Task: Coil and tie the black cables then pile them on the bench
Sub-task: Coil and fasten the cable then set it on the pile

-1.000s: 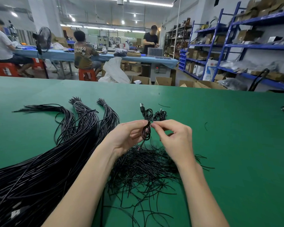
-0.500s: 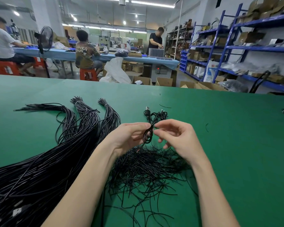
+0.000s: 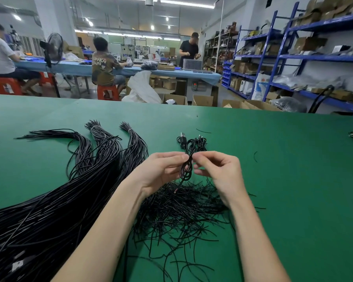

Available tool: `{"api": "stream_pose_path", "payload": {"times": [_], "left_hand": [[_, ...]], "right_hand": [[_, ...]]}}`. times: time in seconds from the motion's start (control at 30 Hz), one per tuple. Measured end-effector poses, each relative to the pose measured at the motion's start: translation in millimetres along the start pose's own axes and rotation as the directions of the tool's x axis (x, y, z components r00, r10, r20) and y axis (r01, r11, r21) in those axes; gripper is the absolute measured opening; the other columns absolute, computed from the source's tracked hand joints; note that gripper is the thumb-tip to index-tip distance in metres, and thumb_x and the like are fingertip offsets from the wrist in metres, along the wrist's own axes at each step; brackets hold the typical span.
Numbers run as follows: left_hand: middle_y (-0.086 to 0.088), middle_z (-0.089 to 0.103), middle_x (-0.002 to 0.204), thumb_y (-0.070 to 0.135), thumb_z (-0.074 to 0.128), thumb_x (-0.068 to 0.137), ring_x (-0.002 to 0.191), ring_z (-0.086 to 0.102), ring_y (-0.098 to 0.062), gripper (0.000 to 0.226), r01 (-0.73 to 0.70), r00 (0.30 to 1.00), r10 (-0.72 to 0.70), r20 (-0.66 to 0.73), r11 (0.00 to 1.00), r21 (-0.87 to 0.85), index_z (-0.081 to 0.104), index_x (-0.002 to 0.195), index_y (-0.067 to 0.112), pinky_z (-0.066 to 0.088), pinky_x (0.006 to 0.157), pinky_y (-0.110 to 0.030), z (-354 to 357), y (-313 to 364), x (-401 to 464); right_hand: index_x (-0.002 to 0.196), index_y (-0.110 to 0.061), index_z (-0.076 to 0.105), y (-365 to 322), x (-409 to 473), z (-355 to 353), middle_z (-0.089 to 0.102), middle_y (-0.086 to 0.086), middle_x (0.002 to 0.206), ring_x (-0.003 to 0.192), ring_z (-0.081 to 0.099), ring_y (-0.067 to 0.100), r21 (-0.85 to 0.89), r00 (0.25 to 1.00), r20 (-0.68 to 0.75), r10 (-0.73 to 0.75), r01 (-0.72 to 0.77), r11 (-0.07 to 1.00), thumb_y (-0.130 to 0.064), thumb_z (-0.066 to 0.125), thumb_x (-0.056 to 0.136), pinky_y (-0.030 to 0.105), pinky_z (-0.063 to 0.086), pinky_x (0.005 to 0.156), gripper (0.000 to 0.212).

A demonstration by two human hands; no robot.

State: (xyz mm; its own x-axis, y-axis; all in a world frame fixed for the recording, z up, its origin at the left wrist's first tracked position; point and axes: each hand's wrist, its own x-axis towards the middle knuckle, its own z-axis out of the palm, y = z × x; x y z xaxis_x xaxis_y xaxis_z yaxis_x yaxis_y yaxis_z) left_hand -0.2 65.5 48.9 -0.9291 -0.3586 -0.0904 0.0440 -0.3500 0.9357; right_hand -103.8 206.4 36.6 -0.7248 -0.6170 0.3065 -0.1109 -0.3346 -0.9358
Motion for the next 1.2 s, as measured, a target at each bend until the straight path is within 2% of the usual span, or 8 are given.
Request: {"api": "stream_pose_path", "payload": {"times": [0.13, 0.2, 0.37, 0.57, 0.7, 0.87, 1.0, 1.2], "left_hand": [[-0.008, 0.077, 0.095, 0.018, 0.082, 0.071, 0.084, 0.070, -0.016, 0.031, -0.150, 0.982, 0.169, -0.083, 0.969, 0.196, 0.075, 0.100, 0.008, 0.056, 0.088, -0.030, 2.4, -2.3, 2.5], [-0.012, 0.076, 0.100, 0.014, 0.081, 0.077, 0.087, 0.069, -0.018, 0.027, -0.158, 0.975, 0.188, -0.116, 0.960, 0.231, 0.075, 0.102, 0.007, 0.057, 0.087, -0.029, 1.1, -2.0, 3.5], [-0.007, 0.075, 0.089, 0.015, 0.078, 0.070, 0.073, 0.068, -0.011, 0.041, -0.045, 0.994, 0.039, -0.102, 0.997, -0.059, 0.071, 0.108, 0.003, 0.059, 0.073, -0.023, 1.1, 2.9, 1.3], [-0.010, 0.075, 0.085, 0.006, 0.075, 0.077, 0.062, 0.070, -0.010, 0.023, 0.091, 0.986, -0.129, -0.106, 0.948, -0.306, 0.072, 0.099, 0.000, 0.061, 0.063, -0.021, 0.1, 2.1, 2.4], [-0.010, 0.076, 0.088, 0.007, 0.075, 0.077, 0.063, 0.070, -0.009, 0.023, 0.094, 0.986, -0.127, -0.104, 0.957, -0.273, 0.073, 0.099, 0.001, 0.060, 0.064, -0.021, -1.0, -0.4, 3.6], [-0.006, 0.077, 0.089, 0.018, 0.080, 0.065, 0.073, 0.070, -0.011, 0.039, -0.063, 0.993, 0.065, -0.096, 0.998, 0.022, 0.072, 0.102, 0.007, 0.059, 0.073, -0.023, -9.1, 2.2, 2.8], [-0.006, 0.077, 0.091, 0.023, 0.083, 0.070, 0.076, 0.071, -0.013, 0.035, -0.128, 0.987, 0.138, -0.087, 0.985, 0.119, 0.072, 0.101, 0.010, 0.055, 0.067, -0.020, -8.5, -0.3, 2.1], [-0.004, 0.072, 0.083, 0.014, 0.080, 0.083, 0.071, 0.068, -0.013, 0.017, -0.117, 0.974, 0.129, -0.188, 0.991, 0.069, 0.063, 0.086, 0.017, 0.056, 0.064, -0.024, -4.6, -13.6, 7.6]], "right_hand": [[0.070, -0.006, 0.080, 8.3, 3.0, 10.0, 0.072, 0.005, 0.074, 0.056, 0.065, 0.006, 0.553, 0.910, 0.021, 0.414, -0.355, 0.754, -0.007, 0.078, 0.071, 0.015, 0.055, 0.051, 0.002], [0.076, -0.003, 0.078, 10.9, 5.5, 13.0, 0.072, 0.007, 0.075, 0.054, 0.065, 0.006, 0.573, 0.889, -0.013, 0.459, -0.369, 0.732, -0.002, 0.077, 0.079, 0.015, 0.054, 0.049, 0.004], [0.087, -0.014, 0.079, 12.6, 5.7, 13.2, 0.077, 0.007, 0.078, 0.064, 0.071, 0.015, -0.010, 0.984, -0.161, -0.073, 0.072, 0.997, -0.007, 0.080, 0.086, 0.022, 0.058, 0.060, 0.008], [0.098, -0.023, 0.083, 22.0, 4.9, -0.1, 0.077, -0.016, 0.086, 0.072, 0.072, 0.009, -0.494, 0.886, -0.015, -0.463, 0.396, 0.774, -0.014, 0.083, 0.085, 0.016, 0.054, 0.063, 0.016], [0.094, -0.021, 0.082, 23.7, 5.0, -2.2, 0.074, -0.021, 0.084, 0.073, 0.070, 0.006, -0.581, 0.849, 0.054, -0.525, 0.455, 0.675, -0.012, 0.079, 0.089, 0.013, 0.051, 0.063, 0.011], [0.077, -0.023, 0.081, 11.5, 5.0, 1.3, 0.074, -0.001, 0.070, 0.057, 0.067, 0.012, -0.320, 0.997, -0.012, -0.081, 0.073, 0.944, -0.009, 0.079, 0.088, 0.023, 0.055, 0.056, 0.018], [0.078, -0.009, 0.081, 0.1, 4.3, -0.4, 0.070, 0.004, 0.071, 0.055, 0.061, 0.006, 0.111, 0.915, 0.142, 0.377, -0.393, 0.913, -0.012, 0.078, 0.079, 0.014, 0.054, 0.052, 0.004], [0.118, -0.022, 0.070, 5.1, 6.0, 1.6, 0.080, -0.001, 0.096, 0.079, 0.075, 0.014, -0.162, 0.939, 0.101, 0.328, -0.309, 0.937, -0.022, 0.076, 0.092, 0.026, 0.061, 0.068, 0.027]]}}
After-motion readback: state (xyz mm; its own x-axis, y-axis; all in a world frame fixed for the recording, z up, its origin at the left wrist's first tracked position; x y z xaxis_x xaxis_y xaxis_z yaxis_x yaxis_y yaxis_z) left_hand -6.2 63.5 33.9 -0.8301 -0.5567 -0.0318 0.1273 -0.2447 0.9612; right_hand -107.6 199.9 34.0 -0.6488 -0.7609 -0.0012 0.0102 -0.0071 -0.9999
